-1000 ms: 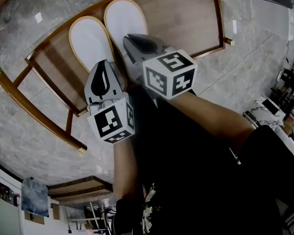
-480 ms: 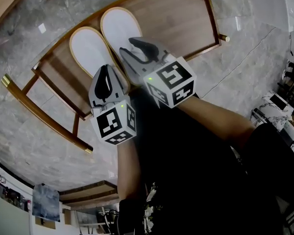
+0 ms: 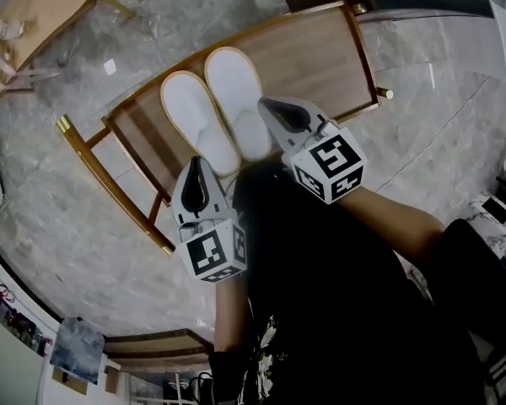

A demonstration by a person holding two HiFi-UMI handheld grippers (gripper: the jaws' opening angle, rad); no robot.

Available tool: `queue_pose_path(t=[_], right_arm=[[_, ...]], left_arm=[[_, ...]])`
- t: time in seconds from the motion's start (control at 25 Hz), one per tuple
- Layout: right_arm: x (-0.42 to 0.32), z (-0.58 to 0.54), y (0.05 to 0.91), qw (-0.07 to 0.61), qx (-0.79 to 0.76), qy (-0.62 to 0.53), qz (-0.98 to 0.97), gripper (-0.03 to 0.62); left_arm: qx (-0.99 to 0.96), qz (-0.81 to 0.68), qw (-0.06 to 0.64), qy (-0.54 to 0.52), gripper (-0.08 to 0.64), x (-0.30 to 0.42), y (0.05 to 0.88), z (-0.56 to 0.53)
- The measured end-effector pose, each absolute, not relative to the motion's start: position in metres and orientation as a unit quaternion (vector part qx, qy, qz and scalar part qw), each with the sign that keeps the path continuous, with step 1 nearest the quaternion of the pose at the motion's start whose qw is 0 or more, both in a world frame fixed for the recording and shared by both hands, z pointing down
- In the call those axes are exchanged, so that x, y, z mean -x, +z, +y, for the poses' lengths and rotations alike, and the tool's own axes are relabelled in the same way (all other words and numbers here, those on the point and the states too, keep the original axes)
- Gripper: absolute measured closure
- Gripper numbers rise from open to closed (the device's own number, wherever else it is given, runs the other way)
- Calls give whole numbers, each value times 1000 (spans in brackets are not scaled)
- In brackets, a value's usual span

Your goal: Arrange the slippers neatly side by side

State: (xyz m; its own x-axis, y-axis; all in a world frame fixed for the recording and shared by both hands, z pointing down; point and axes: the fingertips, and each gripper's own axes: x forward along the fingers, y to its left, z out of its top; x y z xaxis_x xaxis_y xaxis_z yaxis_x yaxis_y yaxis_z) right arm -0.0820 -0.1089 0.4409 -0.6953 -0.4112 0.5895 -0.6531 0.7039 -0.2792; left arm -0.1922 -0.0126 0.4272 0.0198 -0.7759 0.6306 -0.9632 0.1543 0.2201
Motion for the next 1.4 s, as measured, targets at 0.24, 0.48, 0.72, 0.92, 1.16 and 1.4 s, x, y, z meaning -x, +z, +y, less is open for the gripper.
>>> queue_pose_path(t=[0.24, 0.48, 0.72, 0.92, 1.16, 1.4], right_arm=[[80, -103, 390, 196, -260, 226, -918, 592], [63, -94, 349, 163, -262, 163, -937, 594], [35, -91, 304, 125, -266, 100, -951, 594], [29, -85, 255, 101, -261, 40, -959, 594], [16, -69, 210, 68, -260, 3, -963, 594], [-1, -67, 193, 39, -266, -15, -963, 594]], left_arm=[[-610, -738, 235, 168, 554, 212, 376, -10], [-631, -736, 169, 180, 555, 187, 321, -7], [-644, -735, 119, 173, 554, 162, 275, 2], [-640, -739, 65, 199, 555, 175, 242, 17], [-629, -755, 33, 183, 554, 165, 221, 36], [-632, -764, 53, 118, 555, 161, 210, 38]])
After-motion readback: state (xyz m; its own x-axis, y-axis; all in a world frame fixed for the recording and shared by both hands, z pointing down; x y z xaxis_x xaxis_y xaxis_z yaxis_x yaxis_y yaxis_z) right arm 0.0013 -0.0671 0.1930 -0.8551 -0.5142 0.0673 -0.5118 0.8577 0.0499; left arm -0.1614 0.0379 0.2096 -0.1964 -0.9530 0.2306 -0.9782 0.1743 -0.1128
